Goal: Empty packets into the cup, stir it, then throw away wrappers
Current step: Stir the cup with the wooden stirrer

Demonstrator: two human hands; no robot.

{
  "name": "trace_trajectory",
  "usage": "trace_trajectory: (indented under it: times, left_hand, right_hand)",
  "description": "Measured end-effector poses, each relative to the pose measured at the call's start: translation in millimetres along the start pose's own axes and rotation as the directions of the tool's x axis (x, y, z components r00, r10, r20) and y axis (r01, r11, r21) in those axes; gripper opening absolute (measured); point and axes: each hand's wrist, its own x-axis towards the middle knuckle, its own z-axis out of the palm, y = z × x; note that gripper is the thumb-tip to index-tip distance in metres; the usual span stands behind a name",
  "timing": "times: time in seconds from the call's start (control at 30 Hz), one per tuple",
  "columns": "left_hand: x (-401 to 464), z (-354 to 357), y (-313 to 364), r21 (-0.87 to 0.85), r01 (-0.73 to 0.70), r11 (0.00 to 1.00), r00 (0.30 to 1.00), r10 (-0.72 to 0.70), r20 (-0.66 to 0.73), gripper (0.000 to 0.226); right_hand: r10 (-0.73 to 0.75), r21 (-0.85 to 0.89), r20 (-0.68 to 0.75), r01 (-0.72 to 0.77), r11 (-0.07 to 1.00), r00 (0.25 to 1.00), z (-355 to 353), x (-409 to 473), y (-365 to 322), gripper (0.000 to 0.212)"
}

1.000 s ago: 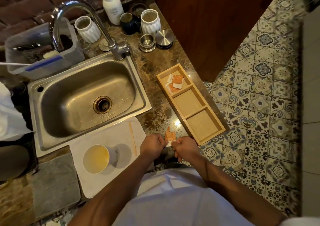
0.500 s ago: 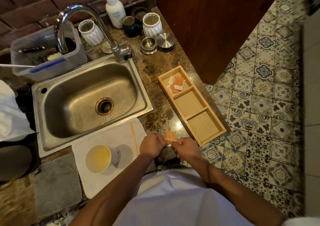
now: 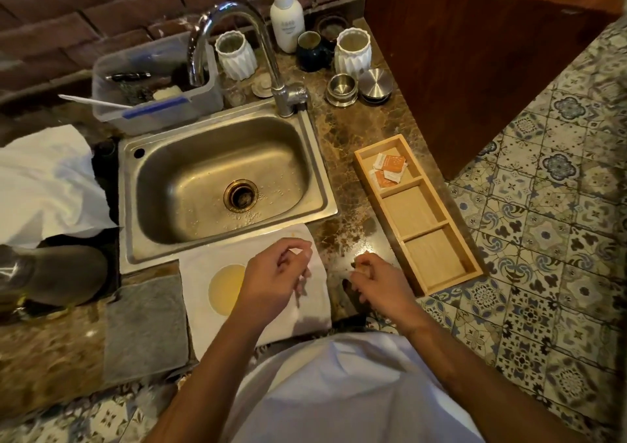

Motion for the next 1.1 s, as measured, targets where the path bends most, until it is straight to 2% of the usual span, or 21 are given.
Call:
trace_trajectory:
  times: [0.17, 0.4, 0.57, 0.7, 0.9, 1.0, 1.1]
  left_hand:
    - [-13, -46, -20, 0.021, 0.003, 1.000, 0.983, 0.000, -0.184, 0.014]
    - [-26, -87, -73, 0.020, 0.116, 0.993, 0.945, -0.104, -0.309, 0.015]
    - [-34, -98, -90, -0.014, 0.146, 0.989, 0.932, -0.142, -0.333, 0.029]
    - [-38, -105, -100, 0.050, 0.180, 0.982, 0.931, -0.154, -0.330, 0.027]
    - [-42, -113, -109, 0.109, 0.225, 0.968, 0.926, -0.178, -0.332, 0.011]
    - [-44, -117, -115, 0.111, 0.211, 0.971, 0.936, -0.168, -0.309, 0.016]
    - [-46, -115, -120, 0.120, 0.206, 0.971, 0.944, -0.164, -0.287, 0.023]
  right_hand:
    - [-0.080, -0.131, 0.043, 0.085, 0.988, 0.996, 23, 8, -19, 0.042]
    - [-0.124, -0.218, 0.095, 0.142, 0.965, 0.988, 59, 17, -32, 0.040]
    - [-0.109, -0.303, 0.109, 0.138, 0.943, 0.988, 78, 17, -44, 0.041]
    - [-0.084, -0.357, 0.114, 0.119, 0.927, 0.990, 92, 18, -47, 0.042]
    - [-0.043, -0.409, 0.072, 0.068, 0.910, 0.997, 106, 19, -51, 0.043]
    - [-0.020, -0.415, 0.027, 0.030, 0.909, 0.999, 111, 22, -54, 0.041]
    - [-0.039, -0.508, -0.005, 0.031, 0.861, 0.999, 114, 24, -57, 0.039]
